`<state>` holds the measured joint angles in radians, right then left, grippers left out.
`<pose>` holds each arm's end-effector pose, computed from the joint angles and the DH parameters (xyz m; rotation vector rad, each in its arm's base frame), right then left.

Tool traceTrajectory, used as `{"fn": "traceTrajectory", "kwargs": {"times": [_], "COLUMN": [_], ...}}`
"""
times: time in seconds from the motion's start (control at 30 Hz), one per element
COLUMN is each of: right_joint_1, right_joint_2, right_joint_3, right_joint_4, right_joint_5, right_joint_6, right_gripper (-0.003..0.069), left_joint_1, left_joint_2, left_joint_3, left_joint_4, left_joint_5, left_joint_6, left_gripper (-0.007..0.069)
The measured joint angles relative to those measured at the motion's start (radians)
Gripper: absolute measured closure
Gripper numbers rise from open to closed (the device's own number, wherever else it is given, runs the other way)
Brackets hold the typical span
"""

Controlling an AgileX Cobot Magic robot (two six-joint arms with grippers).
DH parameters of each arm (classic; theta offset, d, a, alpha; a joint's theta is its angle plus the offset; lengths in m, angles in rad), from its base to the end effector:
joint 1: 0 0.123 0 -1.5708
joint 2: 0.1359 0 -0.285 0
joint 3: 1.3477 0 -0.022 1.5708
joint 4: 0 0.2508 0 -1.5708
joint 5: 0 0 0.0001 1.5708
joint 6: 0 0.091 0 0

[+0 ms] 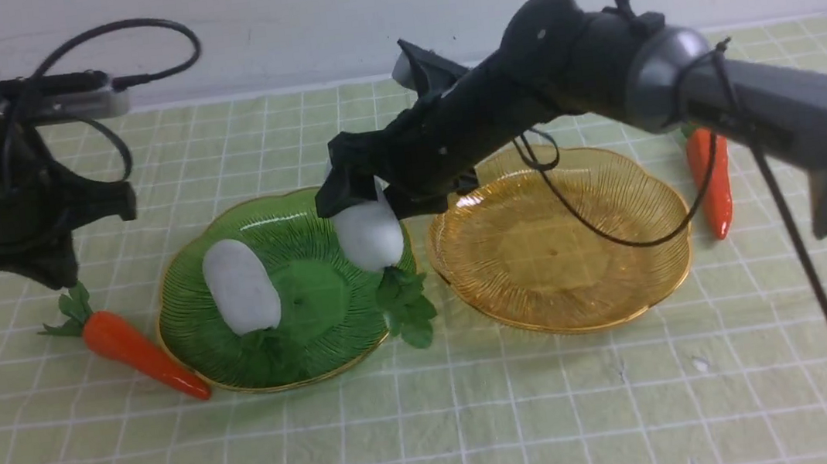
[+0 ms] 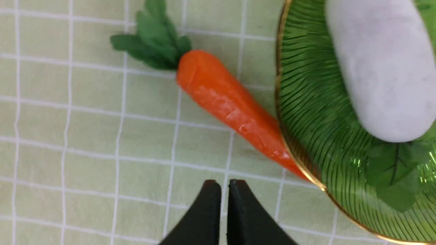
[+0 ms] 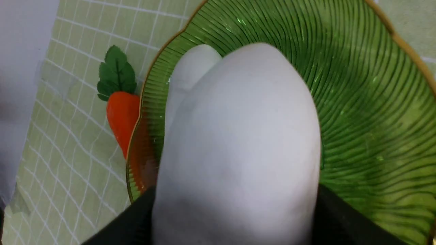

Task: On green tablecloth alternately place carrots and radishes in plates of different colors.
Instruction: 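Place the white radish onto the plate beside the other radish with the right gripper, then place the carrot on the yellow plate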

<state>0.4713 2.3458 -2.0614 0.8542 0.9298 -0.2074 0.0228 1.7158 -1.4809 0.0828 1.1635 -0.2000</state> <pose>0.4377 0.2848 0.2125 -0.3927 2.5683 1.1541 0.3534 0.0150 0.2940 -0.2869 2.8606 0.0818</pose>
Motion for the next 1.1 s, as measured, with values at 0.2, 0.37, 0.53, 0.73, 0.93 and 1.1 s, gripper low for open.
{"fn": "traceTrajectory", "kwargs": {"times": [0.2, 0.37, 0.53, 0.73, 0.93, 1.1], "right_joint_1": [0.002, -0.004, -0.083, -0.173, -0.265, -0.389], "right_joint_2": [0.065, 0.065, 0.019, -0.14, -0.319, -0.333], "right_joint_3": [-0.128, -0.222, -0.405, -0.327, -0.083, 0.023], "right_joint_4": [-0.038, -0.147, -0.397, -0.574, -0.714, -0.787], "right_joint_5": [0.073, 0.153, 0.309, 0.315, 0.329, 0.332], "right_joint_6": [0.039, 0.04, 0.079, 0.165, 0.177, 0.258], "right_gripper": [0.0058, -0.0016, 0.0049, 0.0259, 0.0543, 0.0641], "left_joint_1": [0.122, 0.131, 0.131, 0.131, 0.131, 0.133], "left_joint_2": [-0.031, 0.025, 0.14, 0.195, 0.279, 0.316], "left_joint_3": [0.087, 0.093, 0.093, 0.093, 0.092, 0.089], "left_joint_4": [-0.181, -0.224, -0.227, -0.242, -0.28, -0.272], "left_joint_5": [-0.043, -0.076, -0.158, -0.241, -0.355, -0.355], "left_joint_6": [0.009, 0.009, 0.009, 0.008, 0.004, -0.002], "left_gripper": [0.0612, 0.0596, 0.0407, 0.0141, 0.0003, 0.0241]}}
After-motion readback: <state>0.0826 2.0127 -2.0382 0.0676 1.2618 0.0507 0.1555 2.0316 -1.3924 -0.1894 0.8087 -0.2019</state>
